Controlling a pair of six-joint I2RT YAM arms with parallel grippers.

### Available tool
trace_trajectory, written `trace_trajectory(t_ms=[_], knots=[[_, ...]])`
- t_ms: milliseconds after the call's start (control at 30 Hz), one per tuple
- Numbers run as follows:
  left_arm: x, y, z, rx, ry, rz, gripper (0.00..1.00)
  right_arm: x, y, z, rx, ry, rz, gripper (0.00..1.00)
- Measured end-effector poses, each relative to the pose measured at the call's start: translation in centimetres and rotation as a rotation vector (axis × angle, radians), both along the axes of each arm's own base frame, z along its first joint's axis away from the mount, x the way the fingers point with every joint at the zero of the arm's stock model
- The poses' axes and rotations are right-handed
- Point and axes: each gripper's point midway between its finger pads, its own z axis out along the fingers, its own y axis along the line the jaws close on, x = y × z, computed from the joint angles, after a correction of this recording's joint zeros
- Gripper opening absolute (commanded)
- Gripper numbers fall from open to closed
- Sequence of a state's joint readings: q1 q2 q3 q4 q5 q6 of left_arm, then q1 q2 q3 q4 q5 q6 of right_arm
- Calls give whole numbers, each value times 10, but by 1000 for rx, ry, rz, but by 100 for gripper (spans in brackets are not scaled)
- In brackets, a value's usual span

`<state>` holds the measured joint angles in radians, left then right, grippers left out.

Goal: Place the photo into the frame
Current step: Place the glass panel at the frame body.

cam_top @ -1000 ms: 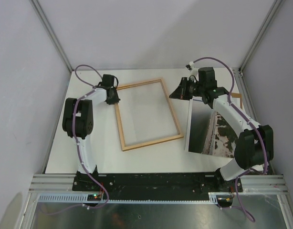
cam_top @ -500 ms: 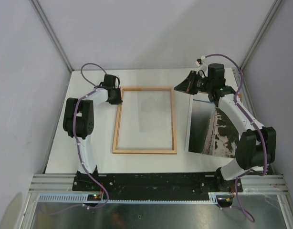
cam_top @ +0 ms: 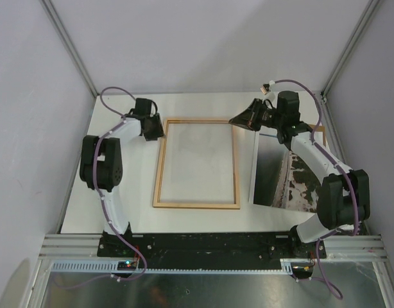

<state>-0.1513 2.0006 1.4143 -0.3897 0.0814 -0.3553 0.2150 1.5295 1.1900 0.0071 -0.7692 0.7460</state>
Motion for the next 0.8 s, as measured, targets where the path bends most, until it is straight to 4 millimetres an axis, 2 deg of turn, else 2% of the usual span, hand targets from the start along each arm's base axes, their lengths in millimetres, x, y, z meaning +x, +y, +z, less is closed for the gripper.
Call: trace_trajectory(t_ms=[200,300,567,800], knots=[[-12,27,37,-21,-36,136,38,-1,13,-13,40,47,27,0],[-20,34,43,-27,-40,177,35,0,21,-23,46,75,47,0],[-59,31,11,-53,90,200,28,-7,35,-58,72,164,78,0],[-64,24,9,-91,112,191,24,-12,41,-93,102,263,72,0]])
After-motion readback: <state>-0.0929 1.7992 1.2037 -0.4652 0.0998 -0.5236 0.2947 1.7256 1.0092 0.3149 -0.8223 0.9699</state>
